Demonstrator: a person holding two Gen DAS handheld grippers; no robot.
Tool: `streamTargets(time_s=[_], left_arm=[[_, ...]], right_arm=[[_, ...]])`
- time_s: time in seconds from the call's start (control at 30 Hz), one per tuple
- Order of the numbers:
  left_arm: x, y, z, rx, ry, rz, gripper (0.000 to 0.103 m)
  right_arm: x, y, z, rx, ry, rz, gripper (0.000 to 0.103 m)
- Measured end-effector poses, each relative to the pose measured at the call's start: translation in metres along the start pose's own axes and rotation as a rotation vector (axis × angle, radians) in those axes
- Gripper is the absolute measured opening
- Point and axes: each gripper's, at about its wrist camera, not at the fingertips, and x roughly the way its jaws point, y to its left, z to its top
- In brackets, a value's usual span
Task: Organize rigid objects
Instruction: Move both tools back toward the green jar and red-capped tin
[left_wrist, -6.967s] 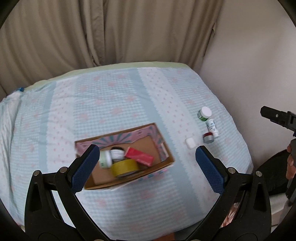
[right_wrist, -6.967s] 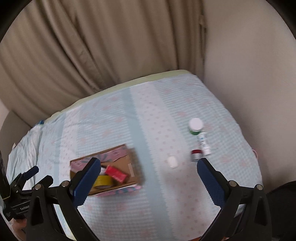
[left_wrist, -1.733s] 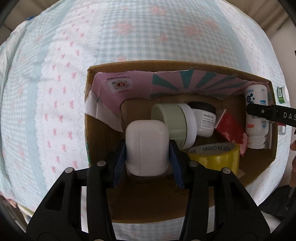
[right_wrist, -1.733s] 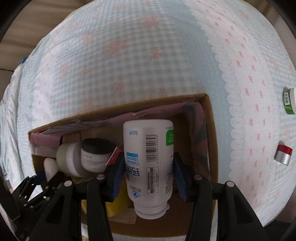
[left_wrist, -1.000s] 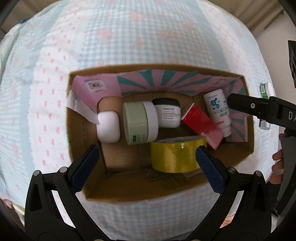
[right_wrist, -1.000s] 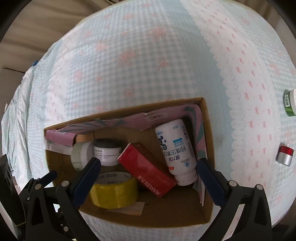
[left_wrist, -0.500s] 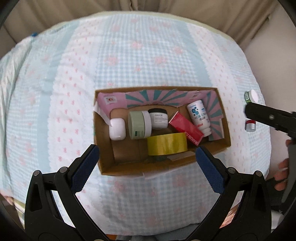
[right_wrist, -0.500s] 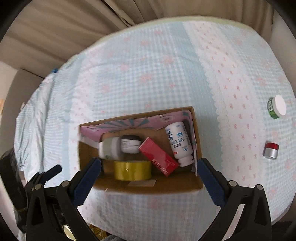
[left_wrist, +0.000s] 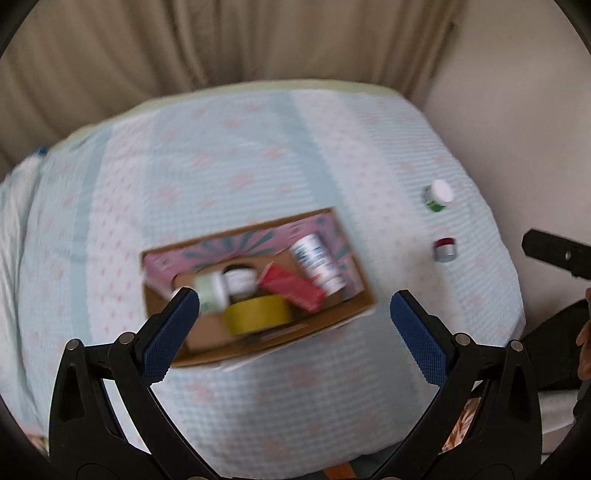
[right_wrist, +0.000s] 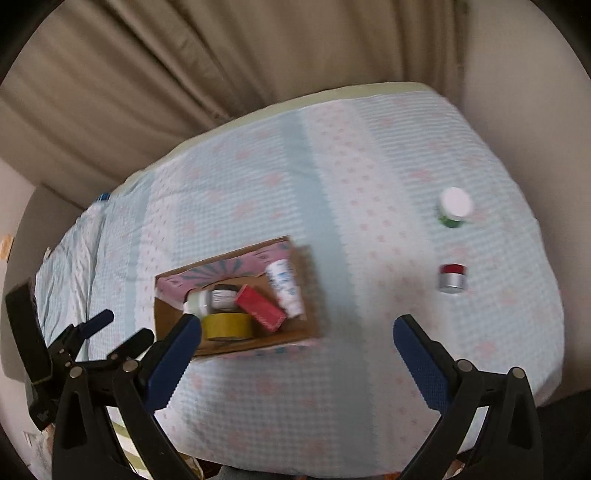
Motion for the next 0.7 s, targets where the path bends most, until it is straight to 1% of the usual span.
streamTargets(time_s=[0.07, 0.13, 0.23, 0.37, 0.5, 0.6, 0.7], left_arm=[[-0.003, -0.025, 0.007, 0.030, -0.021, -0.002, 0.103], [-0.005, -0.060, 0.016, 0.060, -0.037, -0.001, 0.103], [-0.003, -0.102, 0.027, 0.074, -0.058, -0.019, 0.103], [0.014, -0.149, 0.043, 0.085, -0.033, -0.052, 0.103], [0.038, -0.183, 0.060, 0.106, 0.008, -0.104, 0.103], [0.055, -0.203, 0.074, 0.148, 0.026, -0.131, 0.103], [0.081, -0.224, 0.093, 0.224, 0.058, -0.151, 0.103]], right_arm=[[-0.015, -0.022, -0.004, 0.008, -0.017, -0.007, 0.103], [-0.027, -0.040, -0.007, -0.001, -0.032, -0.020, 0.103], [-0.045, -0.075, -0.008, -0.024, -0.050, -0.053, 0.103], [-0.060, -0.113, -0.006, -0.051, -0.063, -0.065, 0.103], [-0.063, -0.147, -0.004, -0.080, -0.060, -0.074, 0.103], [-0.057, -0.173, -0.003, -0.028, -0.036, -0.063, 0.103], [-0.043, -0.196, -0.002, 0.039, -0.009, -0.054, 0.103]])
